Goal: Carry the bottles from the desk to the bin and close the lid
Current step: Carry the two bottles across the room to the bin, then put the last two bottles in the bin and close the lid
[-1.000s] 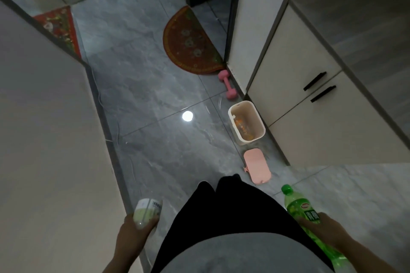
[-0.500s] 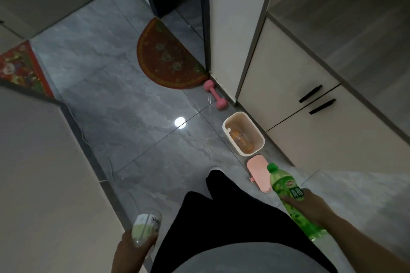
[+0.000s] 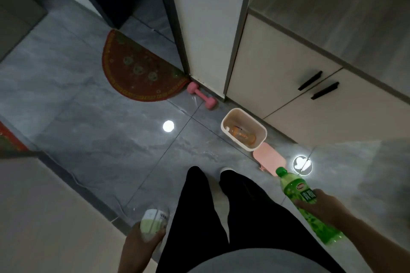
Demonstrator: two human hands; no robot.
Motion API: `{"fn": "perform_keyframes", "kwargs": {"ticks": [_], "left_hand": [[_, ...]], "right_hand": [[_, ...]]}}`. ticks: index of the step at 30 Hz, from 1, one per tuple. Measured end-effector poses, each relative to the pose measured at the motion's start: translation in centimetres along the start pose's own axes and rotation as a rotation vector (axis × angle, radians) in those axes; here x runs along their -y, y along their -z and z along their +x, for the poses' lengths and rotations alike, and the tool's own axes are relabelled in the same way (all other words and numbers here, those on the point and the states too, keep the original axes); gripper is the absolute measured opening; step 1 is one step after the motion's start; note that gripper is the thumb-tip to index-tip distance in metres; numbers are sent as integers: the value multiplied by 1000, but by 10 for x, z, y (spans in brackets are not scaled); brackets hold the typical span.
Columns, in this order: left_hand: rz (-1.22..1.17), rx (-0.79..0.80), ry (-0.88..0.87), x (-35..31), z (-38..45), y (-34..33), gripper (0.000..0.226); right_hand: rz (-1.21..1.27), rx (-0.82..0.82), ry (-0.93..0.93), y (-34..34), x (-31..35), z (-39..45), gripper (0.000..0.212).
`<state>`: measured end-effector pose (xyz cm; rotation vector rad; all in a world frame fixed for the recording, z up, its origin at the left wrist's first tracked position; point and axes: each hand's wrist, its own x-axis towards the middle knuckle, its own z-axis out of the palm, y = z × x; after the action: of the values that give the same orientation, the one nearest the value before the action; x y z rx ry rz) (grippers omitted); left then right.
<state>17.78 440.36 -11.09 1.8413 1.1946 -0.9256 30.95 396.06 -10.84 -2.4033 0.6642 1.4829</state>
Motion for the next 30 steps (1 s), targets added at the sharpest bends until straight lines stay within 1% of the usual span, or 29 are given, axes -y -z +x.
{"fn": "perform_keyframes", "kwargs": {"ticks": [2, 4, 8, 12, 14, 19, 22, 24, 26, 30], "left_hand": [[57, -10, -44, -10, 22, 22, 63], [125, 23, -111, -25, 45, 39, 59], [308, 58, -235, -64, 79, 58, 67], [493, 13, -360, -103, 91, 53, 69], [540, 18, -406, -122, 96, 45, 70], [641, 81, -479, -169, 111, 11, 78], [670, 136, -547, -195, 124, -15, 75], [700, 177, -603, -213, 140, -35, 74], [717, 206, -636, -230, 157, -53, 79], [755, 219, -730, -266, 198, -86, 82]], "right_hand": [[56, 10, -65, -21, 1, -9, 71], [104, 21, -107, -41, 4, -17, 71], [170, 23, -168, -78, 13, -29, 74], [259, 31, -217, -104, 17, -31, 73], [282, 30, -211, -112, 22, -27, 75], [223, 3, -110, -111, 40, 0, 84], [240, 2, -77, -107, 52, 24, 88], [263, -1, -58, -104, 61, 43, 91], [258, -8, -39, -100, 72, 59, 94], [328, -73, -39, -101, 91, 94, 92]]}}
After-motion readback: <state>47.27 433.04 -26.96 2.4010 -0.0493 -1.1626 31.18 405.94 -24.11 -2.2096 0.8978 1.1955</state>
